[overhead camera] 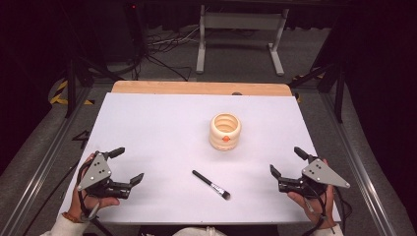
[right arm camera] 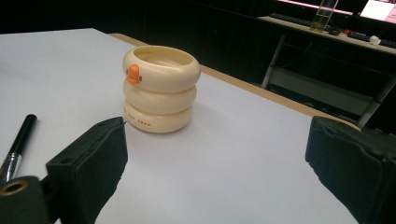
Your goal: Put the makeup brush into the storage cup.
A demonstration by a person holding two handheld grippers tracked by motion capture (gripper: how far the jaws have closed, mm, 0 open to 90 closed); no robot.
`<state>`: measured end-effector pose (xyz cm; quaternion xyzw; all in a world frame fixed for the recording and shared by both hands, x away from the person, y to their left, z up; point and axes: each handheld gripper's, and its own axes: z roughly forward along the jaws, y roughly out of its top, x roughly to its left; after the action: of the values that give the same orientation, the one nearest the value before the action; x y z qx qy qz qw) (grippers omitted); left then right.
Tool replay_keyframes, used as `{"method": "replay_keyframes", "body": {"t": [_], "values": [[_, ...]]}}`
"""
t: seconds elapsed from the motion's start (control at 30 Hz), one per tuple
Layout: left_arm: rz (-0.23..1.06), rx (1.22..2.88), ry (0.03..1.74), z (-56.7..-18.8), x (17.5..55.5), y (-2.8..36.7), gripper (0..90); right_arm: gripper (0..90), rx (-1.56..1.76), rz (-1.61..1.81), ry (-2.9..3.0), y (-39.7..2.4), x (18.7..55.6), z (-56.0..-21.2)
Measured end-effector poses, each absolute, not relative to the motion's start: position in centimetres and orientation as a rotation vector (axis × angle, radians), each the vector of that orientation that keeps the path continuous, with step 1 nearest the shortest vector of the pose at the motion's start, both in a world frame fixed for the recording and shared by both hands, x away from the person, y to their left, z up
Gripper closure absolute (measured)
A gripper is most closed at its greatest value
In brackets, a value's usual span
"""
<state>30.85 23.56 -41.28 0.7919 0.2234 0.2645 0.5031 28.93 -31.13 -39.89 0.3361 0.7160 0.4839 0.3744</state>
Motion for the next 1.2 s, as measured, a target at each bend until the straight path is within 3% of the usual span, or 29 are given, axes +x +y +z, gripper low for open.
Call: {"method": "replay_keyframes", "body": {"t": [0.43, 0.6, 0.9, 1.2], "values": [[0.631, 1.983, 0.481, -40.9, 31.6, 23.0, 9.9, 6.7, 0.859, 1.212, 1.86, -30.8, 28.6, -40.1], [0.613, 2.033, 0.422, -40.3, 32.1, 22.3, 8.0, 6.7, 0.853, 1.2, 1.878, -30.6, 28.6, -40.4], [0.613, 2.162, 0.293, -39.0, 33.4, 18.5, 11.2, 6.8, 0.86, 1.183, 1.899, -30.6, 28.7, -40.6], [0.524, 2.282, 0.13, -38.4, 35.3, 12.7, 10.5, 6.8, 0.881, 1.155, 1.921, -30.5, 28.7, -40.9]]}}
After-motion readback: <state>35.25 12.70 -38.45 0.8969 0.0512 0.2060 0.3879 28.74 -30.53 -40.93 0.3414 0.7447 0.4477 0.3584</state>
